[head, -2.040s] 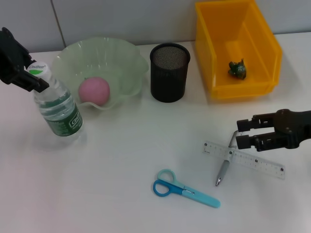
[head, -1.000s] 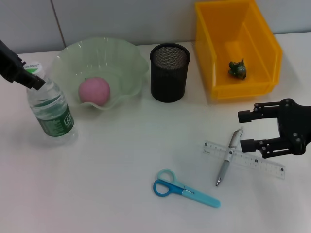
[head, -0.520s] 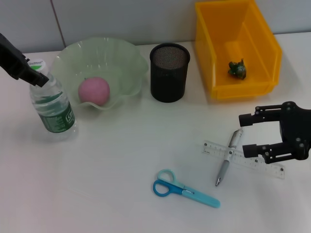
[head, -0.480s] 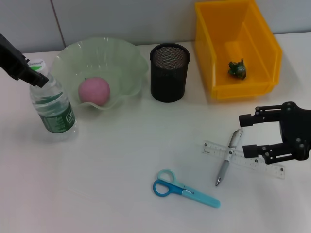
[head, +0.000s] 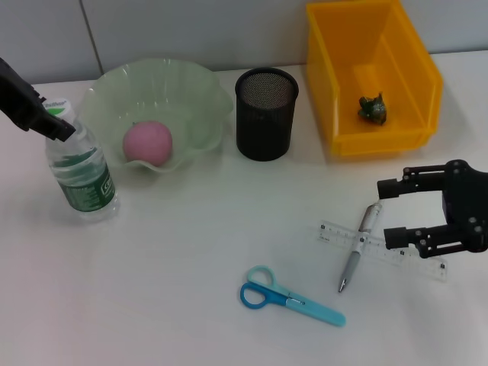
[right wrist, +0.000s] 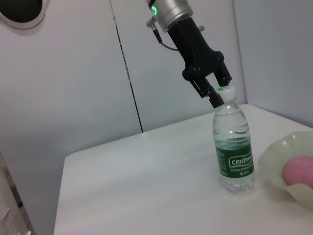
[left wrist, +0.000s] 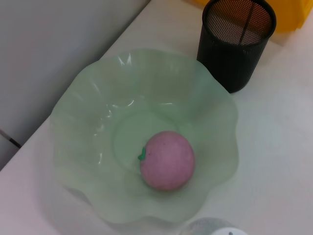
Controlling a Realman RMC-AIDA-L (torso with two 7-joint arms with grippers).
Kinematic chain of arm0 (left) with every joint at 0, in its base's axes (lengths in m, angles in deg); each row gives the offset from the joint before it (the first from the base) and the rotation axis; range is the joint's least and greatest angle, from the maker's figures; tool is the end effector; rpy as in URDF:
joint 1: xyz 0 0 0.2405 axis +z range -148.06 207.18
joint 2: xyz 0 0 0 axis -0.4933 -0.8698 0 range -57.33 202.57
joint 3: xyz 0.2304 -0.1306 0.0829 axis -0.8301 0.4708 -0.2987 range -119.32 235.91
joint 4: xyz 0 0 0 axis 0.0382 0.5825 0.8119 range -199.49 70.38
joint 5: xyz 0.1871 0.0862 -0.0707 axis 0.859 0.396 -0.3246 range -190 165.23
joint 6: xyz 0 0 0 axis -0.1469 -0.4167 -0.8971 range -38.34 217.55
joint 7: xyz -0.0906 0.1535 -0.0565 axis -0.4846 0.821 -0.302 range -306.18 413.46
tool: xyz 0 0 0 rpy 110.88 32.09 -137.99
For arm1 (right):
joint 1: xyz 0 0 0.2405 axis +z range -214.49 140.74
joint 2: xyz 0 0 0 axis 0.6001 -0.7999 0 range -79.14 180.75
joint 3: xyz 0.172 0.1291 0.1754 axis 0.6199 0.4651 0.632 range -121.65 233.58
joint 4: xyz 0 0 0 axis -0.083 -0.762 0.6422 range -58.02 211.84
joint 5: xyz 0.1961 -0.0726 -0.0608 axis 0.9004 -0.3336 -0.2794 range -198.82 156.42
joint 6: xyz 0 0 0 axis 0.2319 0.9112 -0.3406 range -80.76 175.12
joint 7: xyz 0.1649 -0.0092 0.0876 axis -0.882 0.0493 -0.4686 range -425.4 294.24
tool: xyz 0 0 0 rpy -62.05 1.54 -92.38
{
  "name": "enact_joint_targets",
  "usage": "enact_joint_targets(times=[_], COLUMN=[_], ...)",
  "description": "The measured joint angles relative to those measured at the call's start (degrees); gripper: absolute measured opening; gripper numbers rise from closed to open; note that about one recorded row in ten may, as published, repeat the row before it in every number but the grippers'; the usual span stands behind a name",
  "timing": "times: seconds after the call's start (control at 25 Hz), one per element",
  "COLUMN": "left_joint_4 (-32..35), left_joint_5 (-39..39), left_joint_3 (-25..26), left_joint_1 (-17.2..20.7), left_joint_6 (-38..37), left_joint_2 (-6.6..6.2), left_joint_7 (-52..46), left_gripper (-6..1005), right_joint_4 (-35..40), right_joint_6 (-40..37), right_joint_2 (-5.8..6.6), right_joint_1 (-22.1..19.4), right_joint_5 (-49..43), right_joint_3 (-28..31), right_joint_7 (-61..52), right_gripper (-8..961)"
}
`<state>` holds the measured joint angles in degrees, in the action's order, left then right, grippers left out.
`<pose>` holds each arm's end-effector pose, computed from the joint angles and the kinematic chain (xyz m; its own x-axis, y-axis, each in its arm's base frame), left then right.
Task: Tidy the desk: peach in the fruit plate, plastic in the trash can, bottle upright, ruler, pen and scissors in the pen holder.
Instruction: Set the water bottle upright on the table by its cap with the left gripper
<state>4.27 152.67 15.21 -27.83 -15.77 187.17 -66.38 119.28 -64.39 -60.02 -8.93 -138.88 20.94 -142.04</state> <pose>-0.1710 0.4495 0.0660 0.8263 0.5022 -0.2549 0.3657 -0.8227 -0.4353 0.2776 0.3166 0.0320 0.8519 -0.2331 -0.4689 -0.2811 -0.9591 -0.0339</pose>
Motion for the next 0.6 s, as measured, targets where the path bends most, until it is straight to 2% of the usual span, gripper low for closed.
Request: enact_joint_targets(times=[0.6], left_joint_4=[0.0], left_joint_5=[-0.1], left_joint_3=[-1.7], left_joint_1=[0.3], left_joint_6=[1.5], left_joint_2=[0.52], left_joint_7=[0.2], left_gripper=[440], right_joint_4=[0.0], right_joint_6=[-1.3], right_joint_2=[0.17], right_joint_1=[-0.1], right_joint_5=[0.0], right_joint_3=[1.5], right_joint_7=[0.0], right_gripper=[745])
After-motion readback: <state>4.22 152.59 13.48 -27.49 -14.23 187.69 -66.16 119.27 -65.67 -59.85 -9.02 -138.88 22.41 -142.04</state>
